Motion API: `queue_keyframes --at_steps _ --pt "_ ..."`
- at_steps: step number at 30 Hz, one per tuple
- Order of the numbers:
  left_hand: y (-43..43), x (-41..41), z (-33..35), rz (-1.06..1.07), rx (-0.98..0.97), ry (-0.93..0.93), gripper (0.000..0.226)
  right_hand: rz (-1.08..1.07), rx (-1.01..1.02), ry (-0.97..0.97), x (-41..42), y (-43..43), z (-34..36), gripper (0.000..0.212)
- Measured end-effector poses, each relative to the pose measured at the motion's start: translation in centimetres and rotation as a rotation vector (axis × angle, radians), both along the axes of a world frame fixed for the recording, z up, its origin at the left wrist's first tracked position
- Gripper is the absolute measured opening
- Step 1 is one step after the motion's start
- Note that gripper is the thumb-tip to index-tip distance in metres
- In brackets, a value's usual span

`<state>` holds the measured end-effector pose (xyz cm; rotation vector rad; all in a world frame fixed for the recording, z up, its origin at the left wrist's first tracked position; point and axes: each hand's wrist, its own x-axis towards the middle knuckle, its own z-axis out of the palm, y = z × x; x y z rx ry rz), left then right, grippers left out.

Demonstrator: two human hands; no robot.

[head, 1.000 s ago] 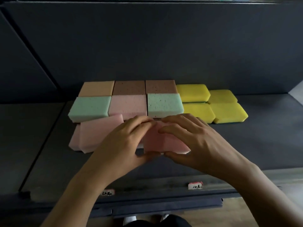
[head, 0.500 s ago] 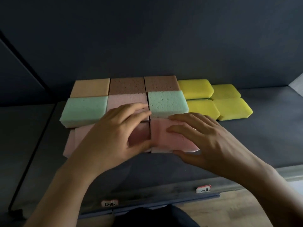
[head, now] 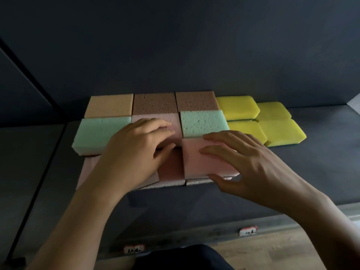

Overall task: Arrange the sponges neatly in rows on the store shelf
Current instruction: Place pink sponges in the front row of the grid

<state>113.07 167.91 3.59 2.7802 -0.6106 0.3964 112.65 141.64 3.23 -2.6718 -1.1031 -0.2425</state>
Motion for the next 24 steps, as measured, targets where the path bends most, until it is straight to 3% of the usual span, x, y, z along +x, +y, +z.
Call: queue_keyframes --at_steps 11,24 --pt "-0.02 0.08 -0.33 0.000 -0.009 0.022 0.035 0.007 0.019 -0.004 0.64 -0.21 -0.36 0.043" --pt "-0.04 0.04 -0.25 -0.009 -0.033 0.030 0.036 0.004 -0.028 -0.020 0.87 -0.08 -0.60 0.050"
